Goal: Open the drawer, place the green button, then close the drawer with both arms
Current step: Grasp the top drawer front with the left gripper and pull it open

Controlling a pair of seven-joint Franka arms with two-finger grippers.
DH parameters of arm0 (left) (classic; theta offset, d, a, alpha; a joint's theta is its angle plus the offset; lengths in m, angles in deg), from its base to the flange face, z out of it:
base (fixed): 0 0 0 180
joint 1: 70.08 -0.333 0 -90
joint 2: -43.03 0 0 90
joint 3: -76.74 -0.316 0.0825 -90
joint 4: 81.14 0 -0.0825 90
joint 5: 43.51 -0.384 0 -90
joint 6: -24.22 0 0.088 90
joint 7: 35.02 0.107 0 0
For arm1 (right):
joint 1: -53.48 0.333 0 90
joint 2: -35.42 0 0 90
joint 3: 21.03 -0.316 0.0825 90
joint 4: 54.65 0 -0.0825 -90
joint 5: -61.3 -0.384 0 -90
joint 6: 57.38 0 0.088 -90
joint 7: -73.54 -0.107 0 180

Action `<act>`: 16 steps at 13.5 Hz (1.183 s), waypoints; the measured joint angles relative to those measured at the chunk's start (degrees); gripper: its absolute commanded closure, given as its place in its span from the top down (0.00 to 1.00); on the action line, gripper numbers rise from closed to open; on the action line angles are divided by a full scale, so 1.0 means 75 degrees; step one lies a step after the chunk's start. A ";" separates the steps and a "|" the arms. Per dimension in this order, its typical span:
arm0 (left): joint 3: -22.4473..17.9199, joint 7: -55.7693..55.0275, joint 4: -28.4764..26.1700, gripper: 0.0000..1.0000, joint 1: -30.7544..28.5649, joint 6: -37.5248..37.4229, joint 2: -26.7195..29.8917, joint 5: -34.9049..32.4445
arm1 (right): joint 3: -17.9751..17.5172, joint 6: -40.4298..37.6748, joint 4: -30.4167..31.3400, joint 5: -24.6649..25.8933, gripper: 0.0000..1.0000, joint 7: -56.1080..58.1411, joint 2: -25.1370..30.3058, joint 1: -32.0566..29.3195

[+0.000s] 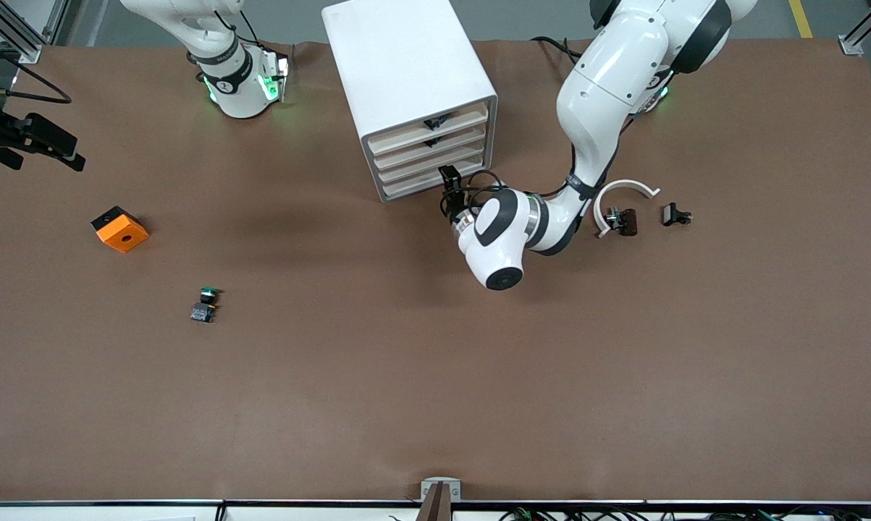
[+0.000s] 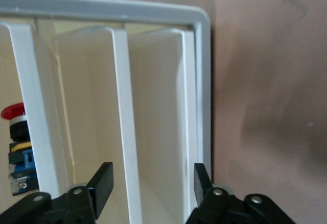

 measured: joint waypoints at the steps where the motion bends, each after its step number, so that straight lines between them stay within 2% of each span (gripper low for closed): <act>1: 0.0000 0.0000 0.0000 0.65 0.0058 -0.0001 -0.0019 0.0107 | 0.0000 -0.0003 0.0000 0.0000 1.00 0.0000 0.0000 0.0000; 3: 0.0002 0.0000 0.0000 0.65 0.0201 -0.0002 -0.0031 0.0191 | 0.0000 -0.0007 0.0000 0.0000 1.00 0.0001 0.0000 0.0000; 4: 0.0001 0.0000 0.0000 0.61 0.0267 -0.0003 -0.0035 0.0199 | 0.0000 -0.0007 -0.0001 0.0003 1.00 0.0002 0.0000 0.0000; 6: 0.0002 -0.0001 0.0000 0.37 0.0421 -0.0007 -0.0082 0.0199 | 0.0000 -0.0020 0.0004 0.0032 1.00 0.0003 -0.0035 0.0000; 8: 0.0001 -0.0002 -0.0001 0.08 0.0522 -0.0007 -0.0128 0.0200 | 0.0007 -0.0029 0.0020 0.0053 1.00 0.0003 -0.0244 -0.0005; 9: 0.0001 -0.0002 -0.0001 0.00 0.0531 -0.0007 -0.0138 0.0200 | 0.0017 -0.0016 0.0026 0.0063 1.00 0.0003 -0.0435 -0.0015; 14: -0.0041 -0.0115 0.0025 0.00 0.0495 -0.0134 -0.0148 0.0262 | 0.0060 0.0367 -0.0166 0.0087 1.00 0.0078 -0.1661 -0.0393; 16: -0.0190 -0.0115 0.0119 0.00 0.0469 -0.0147 -0.0147 0.0262 | 0.0070 0.0890 -0.0199 0.0083 1.00 0.0119 -0.1996 -0.0502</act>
